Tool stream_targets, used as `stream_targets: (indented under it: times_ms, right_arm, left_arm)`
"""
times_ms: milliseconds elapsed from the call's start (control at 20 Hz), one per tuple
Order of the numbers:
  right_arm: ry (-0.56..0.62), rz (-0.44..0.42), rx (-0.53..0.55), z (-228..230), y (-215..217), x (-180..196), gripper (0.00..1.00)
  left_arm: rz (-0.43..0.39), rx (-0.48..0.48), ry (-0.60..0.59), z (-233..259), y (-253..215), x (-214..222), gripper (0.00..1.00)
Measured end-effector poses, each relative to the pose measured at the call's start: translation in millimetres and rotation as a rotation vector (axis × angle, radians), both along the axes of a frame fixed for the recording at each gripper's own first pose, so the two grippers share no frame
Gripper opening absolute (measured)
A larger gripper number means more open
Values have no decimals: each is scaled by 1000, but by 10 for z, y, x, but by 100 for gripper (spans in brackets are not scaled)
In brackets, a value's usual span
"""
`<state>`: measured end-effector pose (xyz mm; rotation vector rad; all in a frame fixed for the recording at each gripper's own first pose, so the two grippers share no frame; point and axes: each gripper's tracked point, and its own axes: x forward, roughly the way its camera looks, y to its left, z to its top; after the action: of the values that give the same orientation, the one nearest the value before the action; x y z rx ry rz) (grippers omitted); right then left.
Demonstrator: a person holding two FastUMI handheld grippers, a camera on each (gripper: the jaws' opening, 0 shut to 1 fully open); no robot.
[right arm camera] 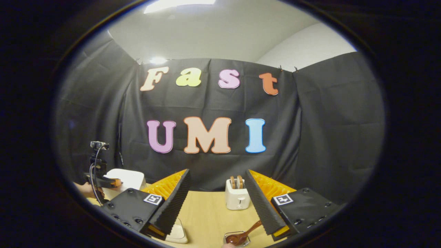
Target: Close the left gripper, press the button to open the rice cooker; take a wooden spoon from the chopstick holder with the right hand, scoop a spoonful of rice and pour it into the rice cooker, then put the wooden spoon back into the chopstick holder.
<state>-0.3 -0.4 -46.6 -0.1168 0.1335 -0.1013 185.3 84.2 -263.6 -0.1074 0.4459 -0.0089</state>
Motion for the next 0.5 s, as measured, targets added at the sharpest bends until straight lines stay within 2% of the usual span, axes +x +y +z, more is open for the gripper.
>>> stream_targets:
  times_ms: [100, 200, 250, 300, 350, 400, 450, 500]
  right_arm:
    - [-7, 9, -13, 27, -32, -11, 100]
    - [-14, 1, -15, 54, -136, -28, 100]
    - [-16, -1, -4, 67, -158, -32, 100]
    - [-16, -1, 7, 65, -182, -30, 100]
    - [-17, -1, 12, 73, -212, -26, 100]
    - [-19, -2, 11, 80, -257, -20, 100]
    - [-23, -4, 10, 100, -292, -17, 100]
    - [-27, -2, 11, 112, -323, -18, 99]
  left_arm:
    - [-11, 20, -4, 65, 4, -33, 0]
    - [-22, 8, -38, 198, -70, -16, 8]
    - [-30, 9, -54, 254, -102, -14, 20]
    - [-40, 18, -67, 336, -132, -17, 28]
    - [-48, 36, -82, 411, -161, -38, 45]
    - [-53, 56, -105, 524, -189, -43, 51]
    - [-58, 72, -139, 665, -216, -34, 63]
    - [-63, 67, -155, 775, -257, -61, 69]
